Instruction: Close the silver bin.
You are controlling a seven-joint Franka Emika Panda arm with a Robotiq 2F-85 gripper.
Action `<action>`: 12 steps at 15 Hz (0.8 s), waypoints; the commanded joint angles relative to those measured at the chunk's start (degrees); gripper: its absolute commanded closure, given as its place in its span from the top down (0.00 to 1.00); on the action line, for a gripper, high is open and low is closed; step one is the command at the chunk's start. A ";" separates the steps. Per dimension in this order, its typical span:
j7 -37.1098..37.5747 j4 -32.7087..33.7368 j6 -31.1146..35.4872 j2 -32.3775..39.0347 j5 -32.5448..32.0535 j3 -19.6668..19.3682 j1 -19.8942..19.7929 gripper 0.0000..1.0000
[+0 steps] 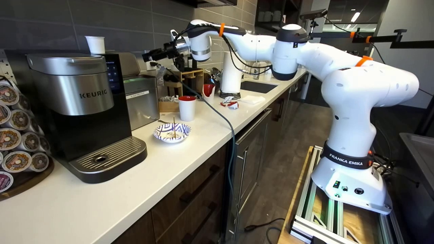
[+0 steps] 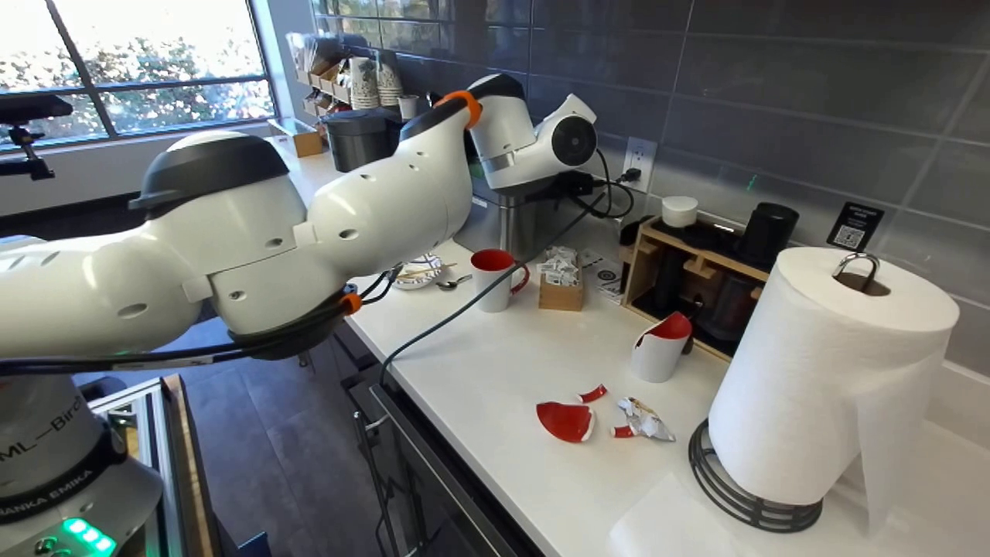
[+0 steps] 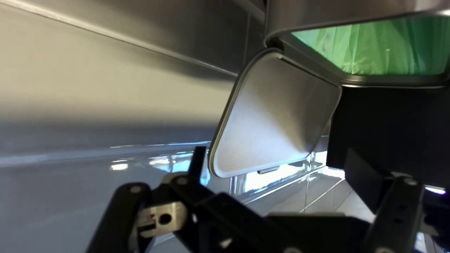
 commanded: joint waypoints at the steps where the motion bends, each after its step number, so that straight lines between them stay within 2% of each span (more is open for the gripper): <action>1: 4.47 4.96 -0.29 -0.06 -4.24 -1.90 4.06 1.00; 8: 8.44 9.60 -1.50 -0.40 -8.52 -3.39 8.30 1.00; 9: 8.88 6.40 -0.47 0.04 -8.80 -2.98 6.24 1.00; 12: 9.29 7.28 -4.05 -0.54 -8.19 -1.99 6.40 1.00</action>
